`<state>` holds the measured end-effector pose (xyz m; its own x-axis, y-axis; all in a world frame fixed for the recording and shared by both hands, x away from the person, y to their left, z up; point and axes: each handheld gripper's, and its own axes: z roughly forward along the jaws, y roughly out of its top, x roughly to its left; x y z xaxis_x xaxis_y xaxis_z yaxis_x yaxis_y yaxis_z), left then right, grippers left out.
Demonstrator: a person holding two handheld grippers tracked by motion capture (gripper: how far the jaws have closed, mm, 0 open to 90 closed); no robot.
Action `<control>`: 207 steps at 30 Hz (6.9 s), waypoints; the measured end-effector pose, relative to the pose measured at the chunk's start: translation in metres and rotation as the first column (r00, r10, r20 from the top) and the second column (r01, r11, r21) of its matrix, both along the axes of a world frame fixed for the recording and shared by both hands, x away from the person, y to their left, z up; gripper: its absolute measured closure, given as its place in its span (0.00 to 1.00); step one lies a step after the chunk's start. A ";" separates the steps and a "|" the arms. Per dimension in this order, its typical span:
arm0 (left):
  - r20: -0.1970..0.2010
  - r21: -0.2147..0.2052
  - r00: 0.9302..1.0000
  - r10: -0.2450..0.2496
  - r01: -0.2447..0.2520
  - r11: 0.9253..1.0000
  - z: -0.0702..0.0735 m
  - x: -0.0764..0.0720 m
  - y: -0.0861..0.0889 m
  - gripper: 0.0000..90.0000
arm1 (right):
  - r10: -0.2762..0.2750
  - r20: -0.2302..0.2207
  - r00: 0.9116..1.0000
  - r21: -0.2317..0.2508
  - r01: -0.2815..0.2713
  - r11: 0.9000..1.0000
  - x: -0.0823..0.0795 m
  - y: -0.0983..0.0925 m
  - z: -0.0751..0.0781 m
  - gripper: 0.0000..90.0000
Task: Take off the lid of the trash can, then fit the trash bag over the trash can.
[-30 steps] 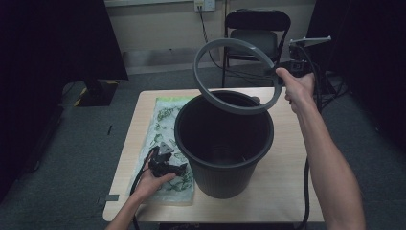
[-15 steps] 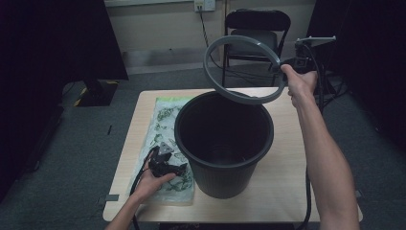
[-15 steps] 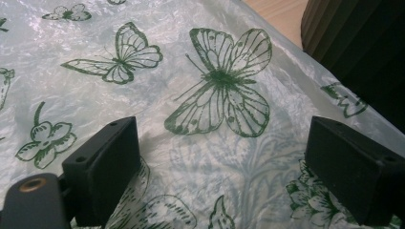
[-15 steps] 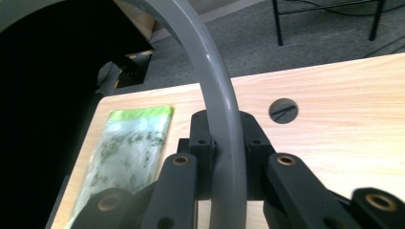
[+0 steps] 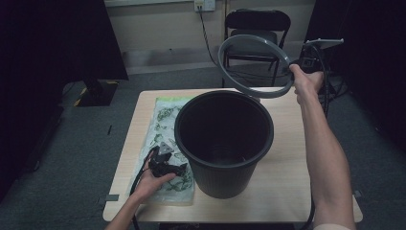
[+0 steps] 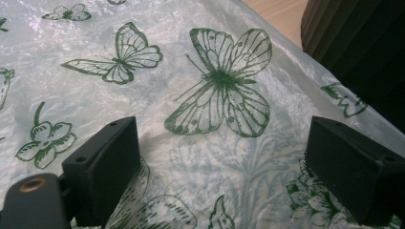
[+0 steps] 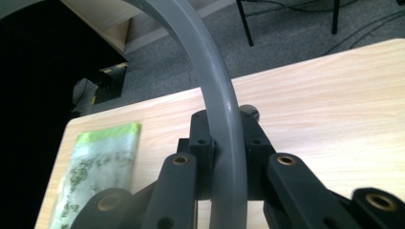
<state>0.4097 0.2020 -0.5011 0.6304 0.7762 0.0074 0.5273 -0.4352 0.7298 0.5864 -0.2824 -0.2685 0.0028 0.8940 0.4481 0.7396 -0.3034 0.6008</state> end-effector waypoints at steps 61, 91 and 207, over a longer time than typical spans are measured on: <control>0.001 -0.010 1.000 0.022 -0.022 1.000 -0.001 0.001 0.014 0.12 | -0.067 -0.195 0.979 -0.253 0.016 0.967 -0.031 -0.047 -0.200 0.55; -0.027 -0.012 0.998 0.049 -0.050 0.999 0.010 0.004 0.028 0.25 | 0.310 0.025 0.950 -0.330 -0.285 0.900 -0.170 0.010 -0.195 0.55; 0.450 -0.550 0.888 -0.096 0.360 0.753 0.269 -0.009 0.009 0.99 | 0.557 0.586 0.588 -0.375 -0.413 0.830 -0.162 0.106 0.032 0.45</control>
